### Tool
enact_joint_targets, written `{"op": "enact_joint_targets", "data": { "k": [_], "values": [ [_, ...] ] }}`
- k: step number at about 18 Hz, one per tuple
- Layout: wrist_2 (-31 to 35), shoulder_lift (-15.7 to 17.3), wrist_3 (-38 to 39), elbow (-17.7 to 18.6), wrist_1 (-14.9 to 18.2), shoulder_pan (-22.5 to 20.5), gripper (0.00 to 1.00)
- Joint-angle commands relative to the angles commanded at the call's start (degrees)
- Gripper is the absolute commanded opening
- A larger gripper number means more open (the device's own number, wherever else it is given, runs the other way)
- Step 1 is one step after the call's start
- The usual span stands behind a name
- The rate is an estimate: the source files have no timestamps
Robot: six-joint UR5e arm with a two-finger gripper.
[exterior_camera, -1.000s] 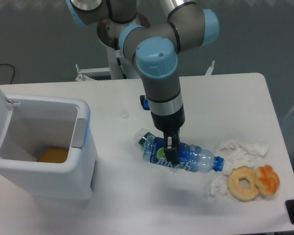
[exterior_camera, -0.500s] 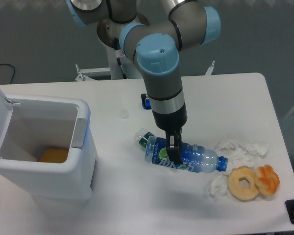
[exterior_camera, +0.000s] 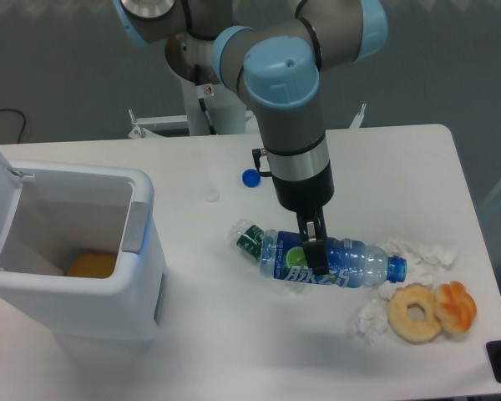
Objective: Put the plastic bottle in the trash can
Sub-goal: 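Close the gripper around the middle of the large blue-labelled bottle, then lift the bottle and carry it toward the white trash bin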
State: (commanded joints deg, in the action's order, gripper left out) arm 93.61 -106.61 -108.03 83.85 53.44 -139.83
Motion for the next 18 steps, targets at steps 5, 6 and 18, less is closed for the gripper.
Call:
{"op": "enact_joint_targets", "data": {
  "k": [5,6,18],
  "values": [
    [-3.4,0.9,10.0,-0.6,0.0,0.1,0.64],
    [-4.0,1.2,11.6,-0.6,0.0,0.0,0.64],
    [-8.9,7.6,28.1,-0.2,0.1,3.8,0.64]
  ]
}}
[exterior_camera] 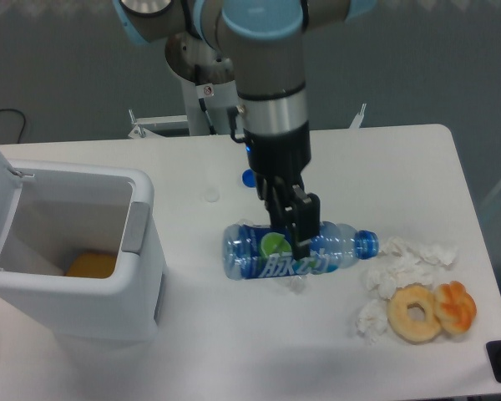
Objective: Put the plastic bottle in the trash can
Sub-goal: 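Lift the bottle and carry it toward the white trash bin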
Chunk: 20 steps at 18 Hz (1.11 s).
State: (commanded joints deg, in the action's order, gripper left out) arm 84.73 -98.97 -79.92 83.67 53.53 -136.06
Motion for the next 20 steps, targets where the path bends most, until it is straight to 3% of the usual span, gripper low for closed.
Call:
{"op": "enact_joint_targets", "data": {
  "k": [5,10,13,17,20],
  "values": [
    [-0.8,2.0,12.1,0.1,-0.1,4.2,0.64],
    [-0.7,6.4,10.6,2.5,0.0,6.0,0.64],
    [0.9,7.6,10.2,2.5,0.3,7.2,0.64],
    [8.7,8.3,9.9,2.2,0.6,9.8,0.64],
    [9.7,8.0,9.8,2.6,0.5,10.9,0.64]
  ]
}}
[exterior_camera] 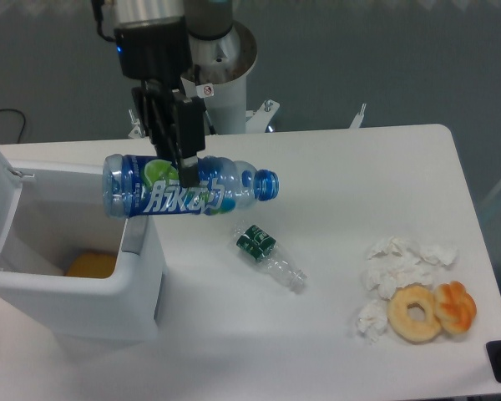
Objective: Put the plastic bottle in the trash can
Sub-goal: 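Lift the bottle and carry it toward the white trash bin, then lower the held bottle into the bin opening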
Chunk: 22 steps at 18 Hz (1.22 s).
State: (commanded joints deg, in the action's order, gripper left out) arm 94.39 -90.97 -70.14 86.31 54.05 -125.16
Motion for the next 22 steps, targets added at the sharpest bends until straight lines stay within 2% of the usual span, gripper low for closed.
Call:
{"op": "enact_joint_targets", "data": {
  "k": [3,6,18,22],
  "values": [
    [-0.1,-0.4,-0.3,0.4,-0.2,1.3,0.64],
    [-0.1,-0.4,-4.7,1.6,-0.1,2.2,0.64],
    [0.1,-2.2,-16.6,0.9,-0.9,3.7,0.64],
    [5.6,-2.7,-19.9,0.9,-1.0,4.7,0.64]
  ]
}}
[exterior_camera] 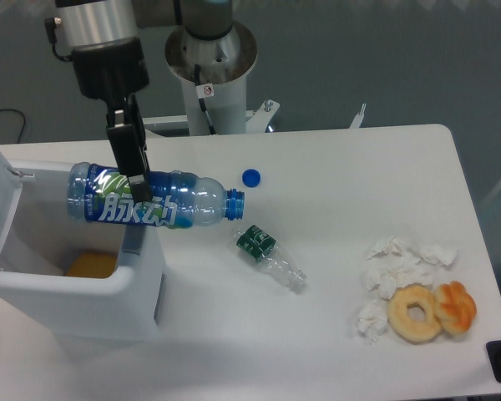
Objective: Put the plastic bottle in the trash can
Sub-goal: 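Lower the held bottle into the bin opening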
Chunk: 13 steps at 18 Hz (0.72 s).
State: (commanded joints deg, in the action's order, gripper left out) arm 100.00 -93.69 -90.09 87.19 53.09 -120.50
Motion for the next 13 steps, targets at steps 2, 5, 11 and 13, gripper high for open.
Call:
{"op": "enact_joint_targets", "data": {
  "k": [2,5,11,13],
  "values": [
    [2.4,-0.5,-0.2,0.0,0.0,0.4,0.64],
    [5.2,-0.8,-0.4,-0.1,0.0,1.5,0.64],
    [9.5,-1.9,0.2,-0.1,-0.1,5.6,0.65],
    [9.6,-2.4,0.3,-0.1,-0.1,6.6,0.65]
  ]
}}
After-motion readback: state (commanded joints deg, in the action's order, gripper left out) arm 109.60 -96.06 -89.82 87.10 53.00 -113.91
